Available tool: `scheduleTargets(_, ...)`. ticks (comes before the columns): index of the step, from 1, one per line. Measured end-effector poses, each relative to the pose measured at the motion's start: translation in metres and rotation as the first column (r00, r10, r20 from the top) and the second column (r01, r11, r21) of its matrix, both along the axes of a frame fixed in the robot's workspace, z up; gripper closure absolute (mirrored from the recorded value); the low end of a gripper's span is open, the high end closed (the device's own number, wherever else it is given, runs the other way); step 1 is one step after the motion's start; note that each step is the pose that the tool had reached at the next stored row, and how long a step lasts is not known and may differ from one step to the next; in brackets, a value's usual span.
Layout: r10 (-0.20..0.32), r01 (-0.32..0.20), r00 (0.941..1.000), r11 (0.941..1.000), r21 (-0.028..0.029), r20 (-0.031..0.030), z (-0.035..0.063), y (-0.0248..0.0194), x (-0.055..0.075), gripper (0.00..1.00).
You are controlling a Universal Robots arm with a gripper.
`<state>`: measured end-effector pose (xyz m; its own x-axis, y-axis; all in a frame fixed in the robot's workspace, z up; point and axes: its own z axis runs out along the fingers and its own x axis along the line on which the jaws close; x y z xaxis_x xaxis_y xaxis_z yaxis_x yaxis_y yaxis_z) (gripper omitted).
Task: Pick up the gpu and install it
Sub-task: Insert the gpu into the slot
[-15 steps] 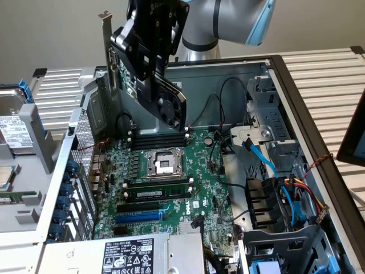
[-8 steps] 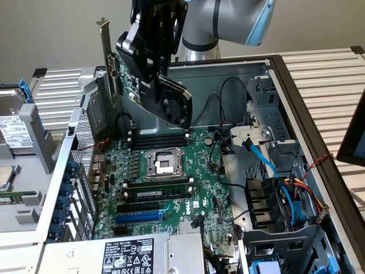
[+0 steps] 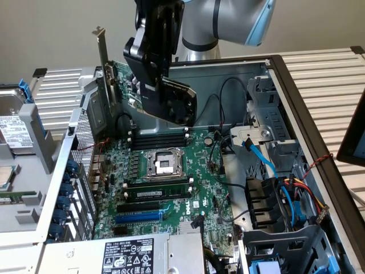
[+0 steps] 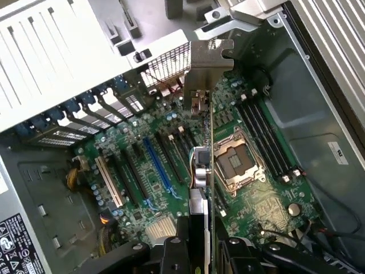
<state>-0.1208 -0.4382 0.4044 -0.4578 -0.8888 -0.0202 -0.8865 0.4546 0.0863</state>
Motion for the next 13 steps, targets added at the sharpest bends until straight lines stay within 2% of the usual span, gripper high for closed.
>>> scheduleTargets(3,0.055,-0.055,0.9985,0.9985,0.0000,0.0022,-0.0014,0.0000,0.0000,0.73)
scheduleTargets(6,0.109,-0.109,0.9940,0.9940,-0.0001,0.0039,-0.0030,0.0000,0.0000,0.73)
scheduleTargets(9,0.163,-0.163,0.9865,0.9866,-0.0005,0.0054,-0.0045,0.0000,0.0000,0.73)
scheduleTargets(13,0.236,-0.236,0.9717,0.9717,-0.0009,0.0075,-0.0066,0.0000,0.0000,0.73)
